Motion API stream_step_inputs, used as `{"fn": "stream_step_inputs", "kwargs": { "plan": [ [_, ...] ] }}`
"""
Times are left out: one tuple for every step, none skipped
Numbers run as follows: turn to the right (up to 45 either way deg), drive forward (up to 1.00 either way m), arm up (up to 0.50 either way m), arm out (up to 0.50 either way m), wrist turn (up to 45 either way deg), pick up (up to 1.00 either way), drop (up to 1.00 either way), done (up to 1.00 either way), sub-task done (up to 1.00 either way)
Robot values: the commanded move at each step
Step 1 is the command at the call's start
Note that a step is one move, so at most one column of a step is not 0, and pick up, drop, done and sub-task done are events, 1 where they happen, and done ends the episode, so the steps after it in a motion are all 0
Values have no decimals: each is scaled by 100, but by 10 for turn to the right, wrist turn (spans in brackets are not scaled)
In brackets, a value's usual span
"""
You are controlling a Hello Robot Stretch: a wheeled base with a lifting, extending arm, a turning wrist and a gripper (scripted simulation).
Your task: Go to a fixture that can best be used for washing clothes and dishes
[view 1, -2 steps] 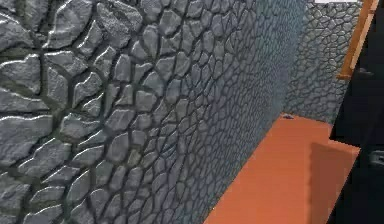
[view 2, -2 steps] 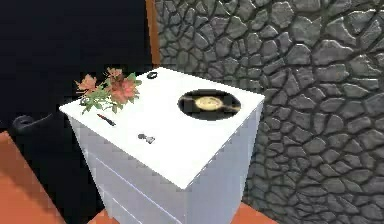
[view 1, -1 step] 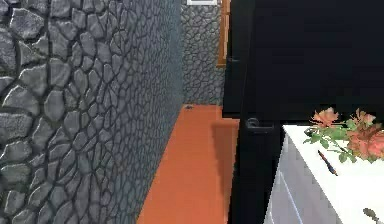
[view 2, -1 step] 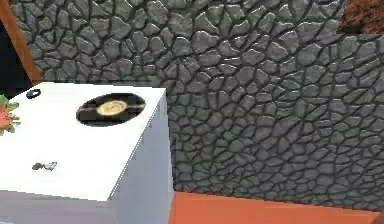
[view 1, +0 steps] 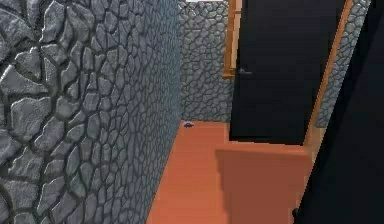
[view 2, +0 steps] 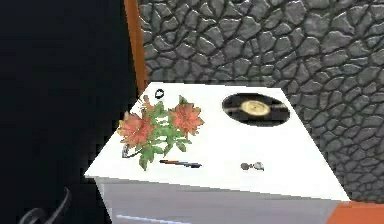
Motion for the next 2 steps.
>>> {"fn": "stream_step_inputs", "kwargs": {
  "plan": [
    [60, 0, 0, 0, 0, 0, 0, 0, 0],
    [0, 75, 0, 0, 0, 0, 0, 0, 0]
  ]
}}
